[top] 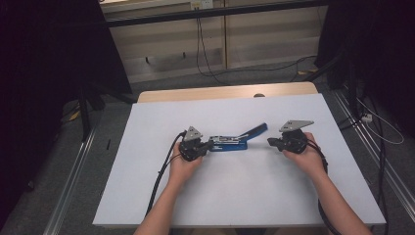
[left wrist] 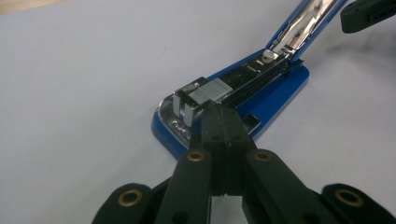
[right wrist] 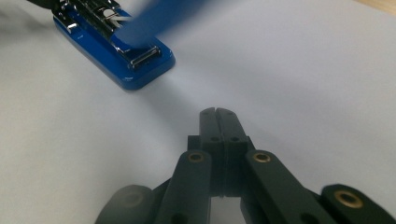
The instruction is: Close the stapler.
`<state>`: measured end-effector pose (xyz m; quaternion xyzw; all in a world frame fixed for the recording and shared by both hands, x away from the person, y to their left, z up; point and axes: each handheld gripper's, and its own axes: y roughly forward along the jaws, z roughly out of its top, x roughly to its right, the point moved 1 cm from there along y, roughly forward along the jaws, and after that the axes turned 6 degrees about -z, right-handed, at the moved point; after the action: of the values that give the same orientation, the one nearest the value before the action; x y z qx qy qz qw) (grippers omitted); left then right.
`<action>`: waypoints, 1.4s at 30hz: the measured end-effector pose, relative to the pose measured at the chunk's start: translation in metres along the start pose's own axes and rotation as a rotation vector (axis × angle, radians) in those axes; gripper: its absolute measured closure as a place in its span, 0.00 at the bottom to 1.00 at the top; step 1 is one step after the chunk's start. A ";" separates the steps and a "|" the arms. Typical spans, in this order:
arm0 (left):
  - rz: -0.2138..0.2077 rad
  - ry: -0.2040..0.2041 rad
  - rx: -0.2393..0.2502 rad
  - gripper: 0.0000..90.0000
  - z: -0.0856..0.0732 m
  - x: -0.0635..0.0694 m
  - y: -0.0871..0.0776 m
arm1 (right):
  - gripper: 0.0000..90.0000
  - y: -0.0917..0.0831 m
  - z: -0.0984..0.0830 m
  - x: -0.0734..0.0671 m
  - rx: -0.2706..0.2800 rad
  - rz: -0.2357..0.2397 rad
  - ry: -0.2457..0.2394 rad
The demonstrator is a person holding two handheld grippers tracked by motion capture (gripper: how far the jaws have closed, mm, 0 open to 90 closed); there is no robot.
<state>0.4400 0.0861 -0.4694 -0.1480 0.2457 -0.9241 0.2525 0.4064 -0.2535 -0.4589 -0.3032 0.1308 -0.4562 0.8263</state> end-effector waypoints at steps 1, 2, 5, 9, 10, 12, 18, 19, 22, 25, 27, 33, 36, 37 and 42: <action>0.001 0.002 -0.001 1.00 0.000 0.000 0.000 | 1.00 -0.001 0.001 0.000 0.004 0.006 0.010; 0.002 0.005 -0.004 1.00 0.000 0.000 -0.001 | 1.00 -0.001 0.001 0.000 0.005 0.007 0.011; -0.001 0.003 -0.005 1.00 0.000 0.000 -0.001 | 1.00 -0.001 0.001 -0.001 0.003 0.005 0.003; -0.021 -0.019 -0.011 1.00 0.000 -0.001 -0.002 | 1.00 -0.002 0.000 -0.002 0.003 0.009 0.002; -0.038 -0.042 -0.003 1.00 -0.001 -0.001 -0.002 | 1.00 -0.002 0.000 -0.002 0.005 0.011 0.002; -0.057 -0.031 -0.011 1.00 -0.001 0.000 -0.002 | 1.00 -0.003 -0.001 -0.003 0.011 0.021 0.006; -0.097 -0.071 0.013 0.78 0.003 0.006 -0.009 | 0.89 -0.010 -0.003 -0.004 0.030 0.044 0.054; -0.104 -0.084 0.026 0.75 0.003 0.006 -0.012 | 0.85 -0.012 -0.005 -0.004 0.033 0.045 0.063; -0.103 -0.067 0.024 0.65 0.003 0.007 -0.021 | 0.73 -0.018 -0.008 -0.005 0.048 0.042 0.088; -0.096 -0.055 0.040 0.55 0.003 0.010 -0.035 | 0.61 -0.025 -0.011 -0.006 0.057 0.039 0.108; -0.091 -0.060 0.051 0.49 0.003 0.011 -0.042 | 0.53 -0.031 -0.012 -0.007 0.072 0.035 0.107; -0.073 -0.065 0.079 0.37 -0.002 0.009 -0.060 | 0.42 -0.044 -0.017 -0.012 0.099 0.020 0.106; -0.059 -0.059 0.066 0.34 -0.005 0.008 -0.064 | 0.37 -0.048 -0.023 -0.019 0.096 0.019 0.083; -0.052 -0.059 0.060 0.32 -0.006 0.008 -0.065 | 0.35 -0.049 -0.024 -0.020 0.094 0.016 0.077; -0.035 -0.072 0.059 0.25 -0.010 0.009 -0.071 | 0.30 -0.054 -0.027 -0.029 0.092 0.030 0.072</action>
<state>0.4002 0.1384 -0.4391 -0.1779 0.2066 -0.9293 0.2491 0.3408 -0.2616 -0.4484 -0.2462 0.1438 -0.4597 0.8411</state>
